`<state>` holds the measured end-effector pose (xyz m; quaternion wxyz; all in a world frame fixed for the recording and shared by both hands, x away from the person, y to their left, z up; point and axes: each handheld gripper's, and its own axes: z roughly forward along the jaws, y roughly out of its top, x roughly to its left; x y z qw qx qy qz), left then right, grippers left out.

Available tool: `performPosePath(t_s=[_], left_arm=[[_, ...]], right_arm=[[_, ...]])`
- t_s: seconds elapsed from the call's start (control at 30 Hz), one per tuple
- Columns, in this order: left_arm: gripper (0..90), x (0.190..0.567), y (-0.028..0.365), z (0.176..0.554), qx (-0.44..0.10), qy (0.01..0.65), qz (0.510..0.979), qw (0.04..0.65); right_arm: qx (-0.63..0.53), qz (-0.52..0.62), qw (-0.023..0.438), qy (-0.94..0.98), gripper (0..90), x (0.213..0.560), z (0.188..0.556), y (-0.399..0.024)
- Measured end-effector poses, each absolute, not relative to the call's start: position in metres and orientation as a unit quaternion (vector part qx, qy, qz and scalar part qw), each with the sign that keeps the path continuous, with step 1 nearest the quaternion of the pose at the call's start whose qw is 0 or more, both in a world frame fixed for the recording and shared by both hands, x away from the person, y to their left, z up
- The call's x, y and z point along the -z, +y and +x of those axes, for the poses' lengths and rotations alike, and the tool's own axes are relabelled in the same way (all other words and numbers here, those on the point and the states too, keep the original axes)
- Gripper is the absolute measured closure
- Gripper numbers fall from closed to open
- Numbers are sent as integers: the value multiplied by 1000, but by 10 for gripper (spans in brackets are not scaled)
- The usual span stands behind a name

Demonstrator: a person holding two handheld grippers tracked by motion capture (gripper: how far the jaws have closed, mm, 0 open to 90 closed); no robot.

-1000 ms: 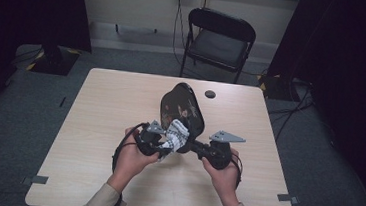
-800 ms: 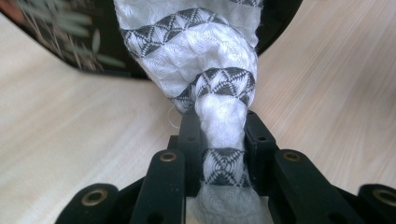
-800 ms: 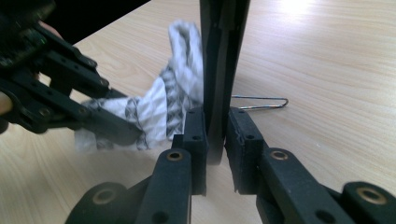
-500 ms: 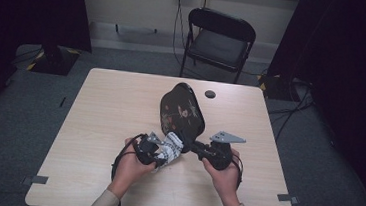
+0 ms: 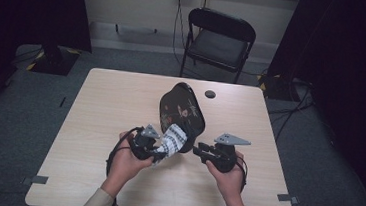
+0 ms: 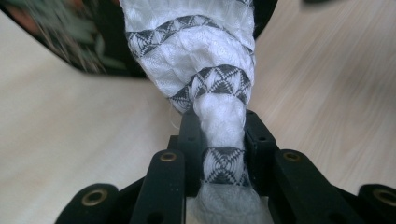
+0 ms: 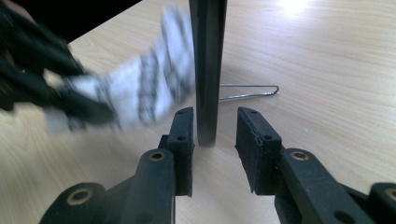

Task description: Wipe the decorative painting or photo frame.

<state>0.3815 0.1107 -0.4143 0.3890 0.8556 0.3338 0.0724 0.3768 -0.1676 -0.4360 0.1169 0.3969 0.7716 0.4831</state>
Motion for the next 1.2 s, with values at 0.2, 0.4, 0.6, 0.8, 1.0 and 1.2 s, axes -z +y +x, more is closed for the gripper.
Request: performPosePath(t_s=[0.2,0.4,0.6,0.8,1.0,1.2], left_arm=[[733,355,111,382,-112,313,835,439],[732,320,95,385,-125,282,834,458],[732,334,83,387,-111,275,842,451],[731,355,86,384,-96,282,847,439],[731,372,91,382,-86,290,853,425],[731,395,93,380,-72,301,859,408]], right_arm=[[-482,401,115,770,683,437,376,-171],[-476,402,118,773,691,439,378,-171],[-476,402,118,773,693,440,380,-171],[-475,404,119,772,694,440,382,-172],[-476,406,121,771,694,440,383,-172],[-473,403,120,775,693,442,384,-169]])
